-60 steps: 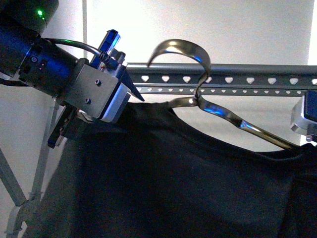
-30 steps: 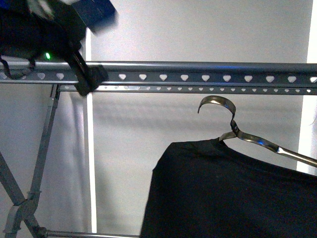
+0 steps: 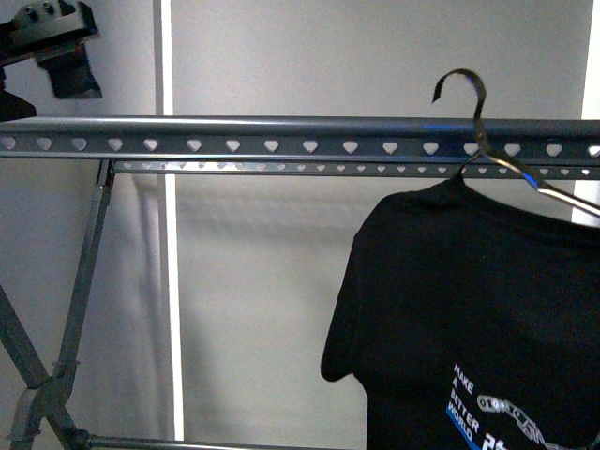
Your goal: Hang clothes on hanger
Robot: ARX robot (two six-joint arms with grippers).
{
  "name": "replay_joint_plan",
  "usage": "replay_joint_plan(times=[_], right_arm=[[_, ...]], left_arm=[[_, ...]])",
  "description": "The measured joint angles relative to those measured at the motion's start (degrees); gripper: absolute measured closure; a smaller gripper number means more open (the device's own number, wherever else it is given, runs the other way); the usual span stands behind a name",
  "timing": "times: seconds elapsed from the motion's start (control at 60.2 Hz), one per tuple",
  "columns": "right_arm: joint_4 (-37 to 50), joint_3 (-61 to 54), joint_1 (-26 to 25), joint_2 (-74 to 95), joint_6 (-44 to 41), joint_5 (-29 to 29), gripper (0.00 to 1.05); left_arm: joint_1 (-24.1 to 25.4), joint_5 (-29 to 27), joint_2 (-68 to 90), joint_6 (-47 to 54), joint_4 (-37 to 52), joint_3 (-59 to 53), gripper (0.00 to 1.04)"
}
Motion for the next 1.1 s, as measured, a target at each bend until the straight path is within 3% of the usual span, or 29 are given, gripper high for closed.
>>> replay_joint_plan(times=[0.116, 0.166, 0.266, 0.365, 0.482, 0.83, 0.93, 1.096], right_arm=[[-0.81, 4.46, -0.57, 2.05, 7.72, 0.09, 0.96], [-2.01, 7.72, -0.74, 3.61, 13.27, 0.02, 0.96], [-4.28, 11.58, -0.63, 6.27, 19.96, 0.22, 0.96], [-6.62, 16.17, -0.33, 10.16, 29.11, 0.96, 0.96], [-6.78, 16.92, -0.20, 11.80, 34.93, 1.29, 0.96], [0.42, 3.52, 4.55, 8.33, 36.09, 4.59, 0.96], [4.46, -1.42, 5.55, 6.14, 36.04, 5.79, 0.82], [18.86, -11.37, 6.99, 0.66, 32.96, 13.75, 0.55]], left_arm=[[-0.28, 0.42, -8.17, 8.11, 6.32, -12.52, 0.51], [-0.17, 0.28, -12.11, 10.64, 10.03, -20.13, 0.63], [0.07, 0.13, -14.95, 11.91, 13.64, -28.94, 0.79], [0.15, 0.20, -19.12, 12.59, 17.92, -39.52, 1.02], [0.13, 0.24, -24.37, 13.07, 21.05, -46.90, 1.01], [0.13, 0.20, -33.57, 13.09, 22.64, -58.49, 1.01], [0.13, 0.22, -36.20, 13.09, 22.49, -60.61, 1.01], [0.13, 0.20, -40.48, 13.09, 21.03, -63.36, 1.01]])
